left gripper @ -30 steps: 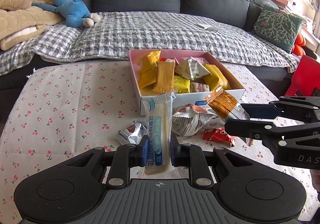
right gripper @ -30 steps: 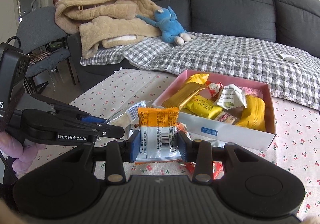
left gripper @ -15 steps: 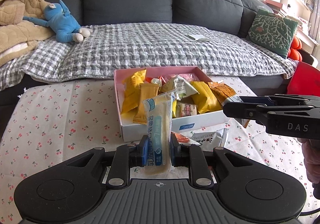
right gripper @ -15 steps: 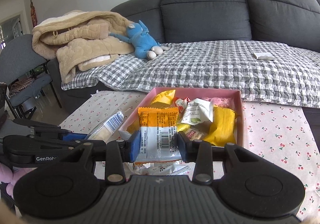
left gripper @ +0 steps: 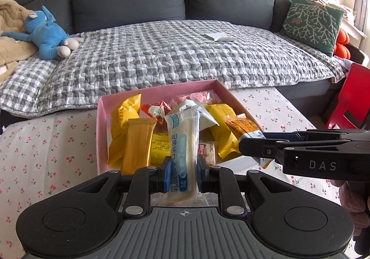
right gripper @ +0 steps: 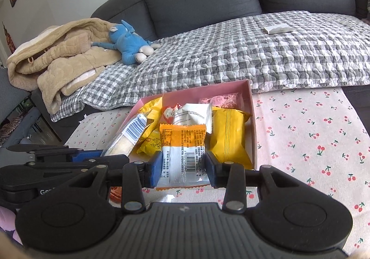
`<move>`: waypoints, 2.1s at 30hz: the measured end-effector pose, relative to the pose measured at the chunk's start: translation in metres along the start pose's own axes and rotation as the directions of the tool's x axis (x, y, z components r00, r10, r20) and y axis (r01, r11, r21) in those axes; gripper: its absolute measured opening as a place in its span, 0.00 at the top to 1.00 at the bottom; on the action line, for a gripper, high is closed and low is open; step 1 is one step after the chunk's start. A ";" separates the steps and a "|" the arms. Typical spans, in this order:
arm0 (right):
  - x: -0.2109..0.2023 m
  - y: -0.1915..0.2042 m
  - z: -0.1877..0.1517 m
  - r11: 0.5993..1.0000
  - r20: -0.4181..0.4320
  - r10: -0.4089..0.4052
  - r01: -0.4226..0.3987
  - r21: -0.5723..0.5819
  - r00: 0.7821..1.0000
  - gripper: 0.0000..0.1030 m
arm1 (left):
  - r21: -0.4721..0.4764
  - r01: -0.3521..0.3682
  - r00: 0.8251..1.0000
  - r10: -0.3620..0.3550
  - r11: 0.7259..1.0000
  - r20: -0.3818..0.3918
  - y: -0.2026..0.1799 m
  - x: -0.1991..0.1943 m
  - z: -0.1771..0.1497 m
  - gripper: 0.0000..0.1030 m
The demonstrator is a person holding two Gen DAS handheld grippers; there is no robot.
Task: Organize snacks
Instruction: 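Carry the milk-stick pack and orange bar pack over the pink box, then lower both packs into the box and open both grippers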
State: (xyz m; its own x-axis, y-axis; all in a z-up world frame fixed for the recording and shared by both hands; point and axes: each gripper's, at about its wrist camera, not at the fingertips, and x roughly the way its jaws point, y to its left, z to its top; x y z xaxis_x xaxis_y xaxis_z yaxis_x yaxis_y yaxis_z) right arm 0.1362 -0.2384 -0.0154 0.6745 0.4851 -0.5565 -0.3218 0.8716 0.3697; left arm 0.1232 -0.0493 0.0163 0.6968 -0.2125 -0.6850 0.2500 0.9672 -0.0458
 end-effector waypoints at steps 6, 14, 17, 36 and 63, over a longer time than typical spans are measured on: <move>0.016 -0.009 0.007 0.999 0.004 -0.026 0.026 0.019 1.000 0.65 | -0.046 -0.026 0.999 0.024 0.999 -0.042 0.008 0.036 0.013 0.82; 0.031 -0.019 0.011 0.998 -0.001 -0.060 0.060 0.012 0.998 0.65 | -0.030 -0.062 0.998 0.061 0.998 -0.031 0.004 0.061 0.025 0.83; 0.034 -0.021 0.012 0.998 0.002 -0.060 0.060 0.013 0.998 0.65 | -0.034 -0.075 0.997 0.074 0.997 -0.019 0.004 0.067 0.029 0.83; 0.022 -0.022 0.019 0.998 0.035 -0.041 0.039 0.042 0.999 0.37 | -0.015 -0.067 0.998 0.068 0.998 0.019 0.001 0.056 0.032 0.49; -0.028 0.010 0.000 0.996 0.037 -0.088 0.089 -0.028 0.995 0.07 | -0.018 -0.051 0.995 0.052 0.999 0.082 0.006 -0.032 -0.008 0.11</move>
State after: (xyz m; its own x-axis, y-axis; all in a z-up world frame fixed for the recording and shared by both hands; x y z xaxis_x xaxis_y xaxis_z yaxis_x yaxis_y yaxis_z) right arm 0.1142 -0.2430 0.0045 0.7245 0.4039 -0.5585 -0.2790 0.9128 0.2983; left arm 0.0970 -0.0360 0.0323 0.7619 -0.1727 -0.6243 0.2022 0.9790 -0.0241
